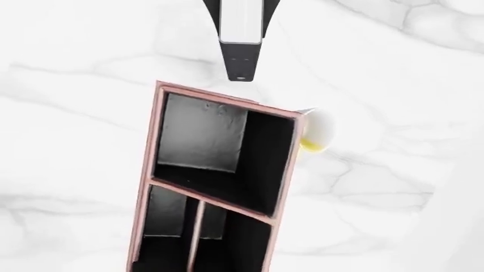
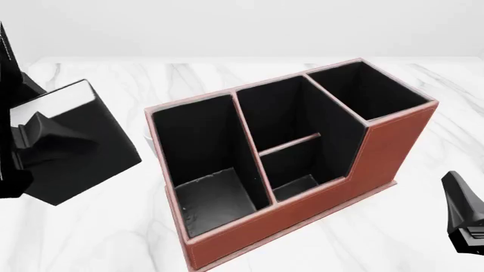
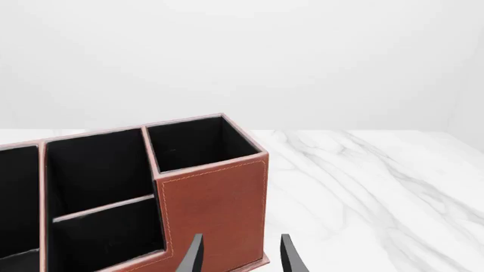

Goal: Pick up the book and place it in the back compartment of the caddy.

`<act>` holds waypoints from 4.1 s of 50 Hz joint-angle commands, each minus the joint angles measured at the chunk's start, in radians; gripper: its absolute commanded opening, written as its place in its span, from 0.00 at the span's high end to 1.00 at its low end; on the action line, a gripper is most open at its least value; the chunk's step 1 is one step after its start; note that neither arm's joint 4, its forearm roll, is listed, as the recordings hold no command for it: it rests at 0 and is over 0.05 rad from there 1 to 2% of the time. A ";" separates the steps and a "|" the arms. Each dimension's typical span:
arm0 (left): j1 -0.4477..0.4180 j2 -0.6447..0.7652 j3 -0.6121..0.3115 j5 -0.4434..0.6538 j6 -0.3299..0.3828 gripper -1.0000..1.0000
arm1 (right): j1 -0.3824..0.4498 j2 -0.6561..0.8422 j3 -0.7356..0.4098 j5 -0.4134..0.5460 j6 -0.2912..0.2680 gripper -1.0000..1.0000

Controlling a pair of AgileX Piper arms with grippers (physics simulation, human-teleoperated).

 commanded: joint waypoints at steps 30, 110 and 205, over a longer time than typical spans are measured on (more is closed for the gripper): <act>-0.342 0.599 -0.787 0.077 -0.056 1.00 | 0.000 0.000 0.000 0.000 0.000 0.00; -0.374 0.820 -0.421 -0.499 -0.177 1.00 | 0.000 0.000 0.000 0.000 0.000 0.00; -0.323 0.873 -0.441 -0.608 -0.199 0.00 | 0.000 0.000 0.000 0.000 0.000 0.00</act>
